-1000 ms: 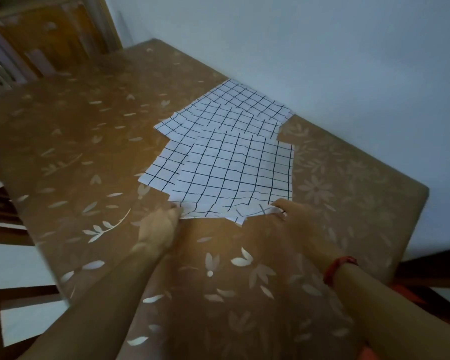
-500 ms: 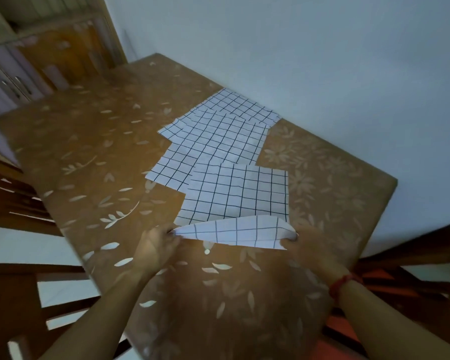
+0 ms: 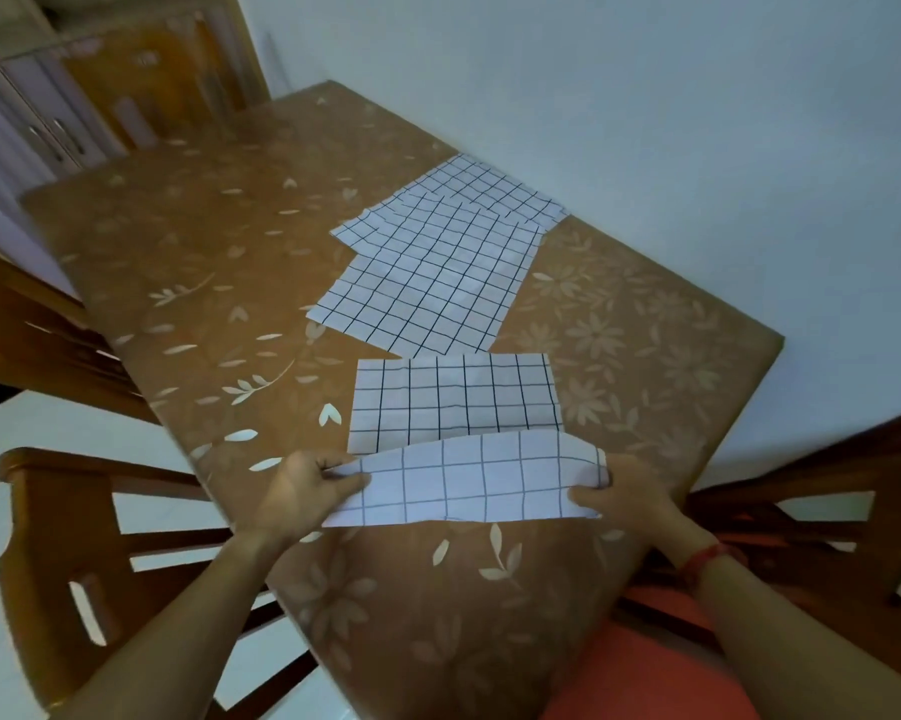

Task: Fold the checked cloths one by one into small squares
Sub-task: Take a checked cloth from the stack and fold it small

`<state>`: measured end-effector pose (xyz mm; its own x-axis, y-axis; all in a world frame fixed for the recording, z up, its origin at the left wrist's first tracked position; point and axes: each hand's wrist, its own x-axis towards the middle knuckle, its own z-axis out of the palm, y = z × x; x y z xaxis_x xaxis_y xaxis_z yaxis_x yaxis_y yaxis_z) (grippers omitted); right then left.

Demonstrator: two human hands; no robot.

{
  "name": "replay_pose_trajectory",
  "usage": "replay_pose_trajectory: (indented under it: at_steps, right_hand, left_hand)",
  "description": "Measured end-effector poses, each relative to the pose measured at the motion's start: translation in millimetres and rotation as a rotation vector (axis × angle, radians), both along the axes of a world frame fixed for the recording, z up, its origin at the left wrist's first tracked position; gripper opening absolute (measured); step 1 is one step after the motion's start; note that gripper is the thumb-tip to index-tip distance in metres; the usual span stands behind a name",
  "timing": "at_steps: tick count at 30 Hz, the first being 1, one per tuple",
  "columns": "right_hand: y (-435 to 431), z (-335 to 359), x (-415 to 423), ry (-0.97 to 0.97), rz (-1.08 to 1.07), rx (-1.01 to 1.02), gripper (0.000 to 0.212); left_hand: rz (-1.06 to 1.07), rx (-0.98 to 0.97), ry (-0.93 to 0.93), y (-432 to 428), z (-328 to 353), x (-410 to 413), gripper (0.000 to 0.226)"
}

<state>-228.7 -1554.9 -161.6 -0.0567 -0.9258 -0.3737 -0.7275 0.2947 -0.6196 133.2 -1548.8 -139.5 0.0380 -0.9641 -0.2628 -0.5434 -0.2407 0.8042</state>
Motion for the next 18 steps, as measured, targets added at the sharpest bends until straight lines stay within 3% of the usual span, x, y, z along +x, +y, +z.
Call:
replay_pose_trajectory:
  at_steps: [4,7,10,18]
  right_hand:
    - [0,-4,-3,-0.059,0.007,0.081,0.006]
    - [-1,-10,-7,-0.075,0.039,0.186,0.017]
    - [1,-13,-6,-0.123,0.011,0.243,0.014]
    - [-15,-35,13,-0.275,-0.271,0.145,0.009]
  left_hand:
    - [0.032,0.006,0.049,-2,0,5,0.044]
    - [0.043,0.015,0.051,-6,0,8,0.033]
    - [0.086,0.024,0.03,-14,-6,15,0.02]
    - [0.17,0.099,0.038,-35,-26,28,0.016]
